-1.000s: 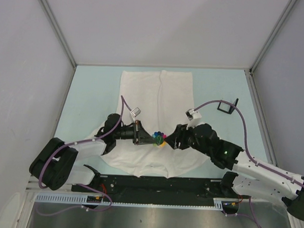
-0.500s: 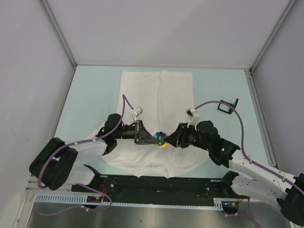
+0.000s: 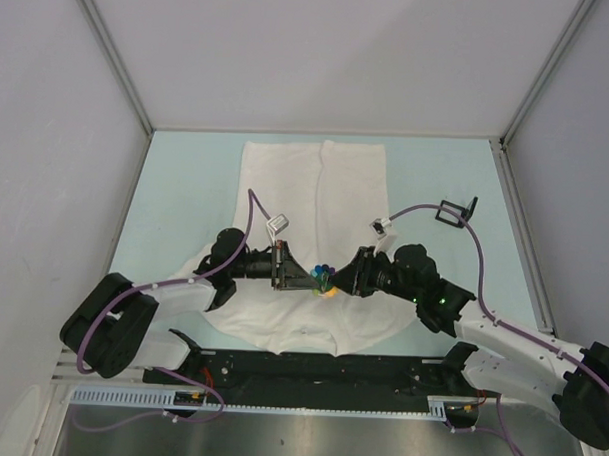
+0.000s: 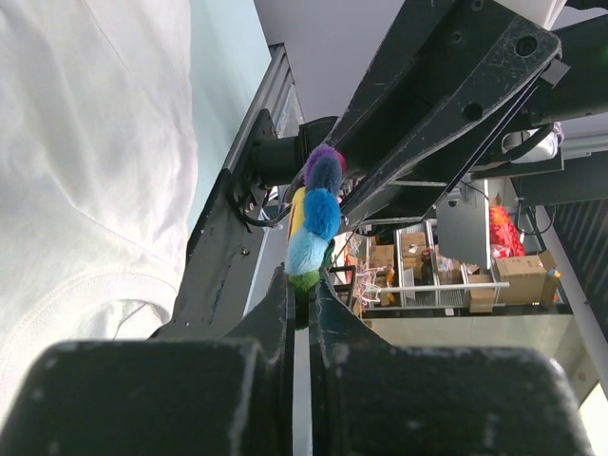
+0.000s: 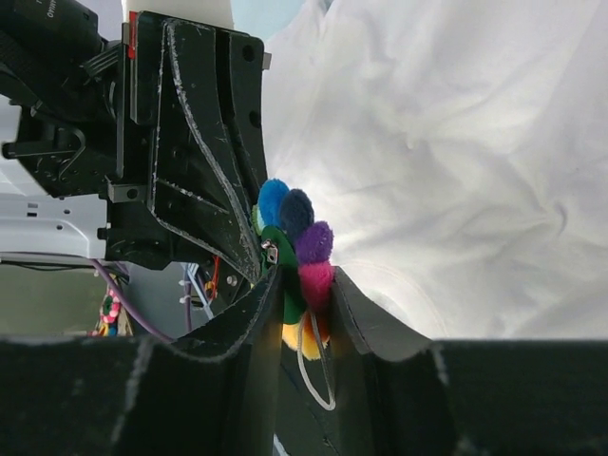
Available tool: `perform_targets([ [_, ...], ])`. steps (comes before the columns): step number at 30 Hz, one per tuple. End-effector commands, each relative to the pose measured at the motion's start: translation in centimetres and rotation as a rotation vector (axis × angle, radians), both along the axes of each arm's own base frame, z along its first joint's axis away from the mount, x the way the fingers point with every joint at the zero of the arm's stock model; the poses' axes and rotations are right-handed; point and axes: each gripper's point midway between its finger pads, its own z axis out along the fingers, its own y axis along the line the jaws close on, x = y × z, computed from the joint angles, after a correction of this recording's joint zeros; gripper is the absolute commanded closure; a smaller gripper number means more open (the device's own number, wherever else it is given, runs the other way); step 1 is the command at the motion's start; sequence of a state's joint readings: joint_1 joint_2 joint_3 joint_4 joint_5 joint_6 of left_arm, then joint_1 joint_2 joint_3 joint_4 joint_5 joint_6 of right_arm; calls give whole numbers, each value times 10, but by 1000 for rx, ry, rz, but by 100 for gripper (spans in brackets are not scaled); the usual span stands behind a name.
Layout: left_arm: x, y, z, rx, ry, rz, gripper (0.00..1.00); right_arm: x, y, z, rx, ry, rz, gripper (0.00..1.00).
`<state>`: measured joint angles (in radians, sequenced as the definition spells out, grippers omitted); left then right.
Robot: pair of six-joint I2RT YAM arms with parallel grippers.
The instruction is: Remove the brooch from the garment
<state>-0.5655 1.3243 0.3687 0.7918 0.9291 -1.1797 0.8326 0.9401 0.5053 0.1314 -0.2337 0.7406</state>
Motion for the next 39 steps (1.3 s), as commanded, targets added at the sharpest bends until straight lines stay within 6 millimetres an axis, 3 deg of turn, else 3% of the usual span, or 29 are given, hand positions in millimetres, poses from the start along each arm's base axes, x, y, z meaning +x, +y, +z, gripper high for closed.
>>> perform_targets([
  [1, 2, -6, 23, -64, -75, -23, 100, -5, 6, 14, 70, -24, 36, 70],
  [15, 3, -6, 23, -72, -68, -19, 100, -12, 12, 14, 108, -14, 69, 66],
  [26, 2, -6, 24, -75, -66, -17, 100, -13, 18, 18, 139, -21, 90, 80],
  [32, 3, -6, 26, -77, -66, -10, 100, -14, 19, 17, 149, -21, 92, 93],
  [33, 4, -6, 26, -76, -65, -7, 100, -15, 19, 18, 153, -21, 93, 99],
  [39, 5, -4, 24, -54, -98, 10, 97, -14, 21, 20, 153, -43, 51, 100],
])
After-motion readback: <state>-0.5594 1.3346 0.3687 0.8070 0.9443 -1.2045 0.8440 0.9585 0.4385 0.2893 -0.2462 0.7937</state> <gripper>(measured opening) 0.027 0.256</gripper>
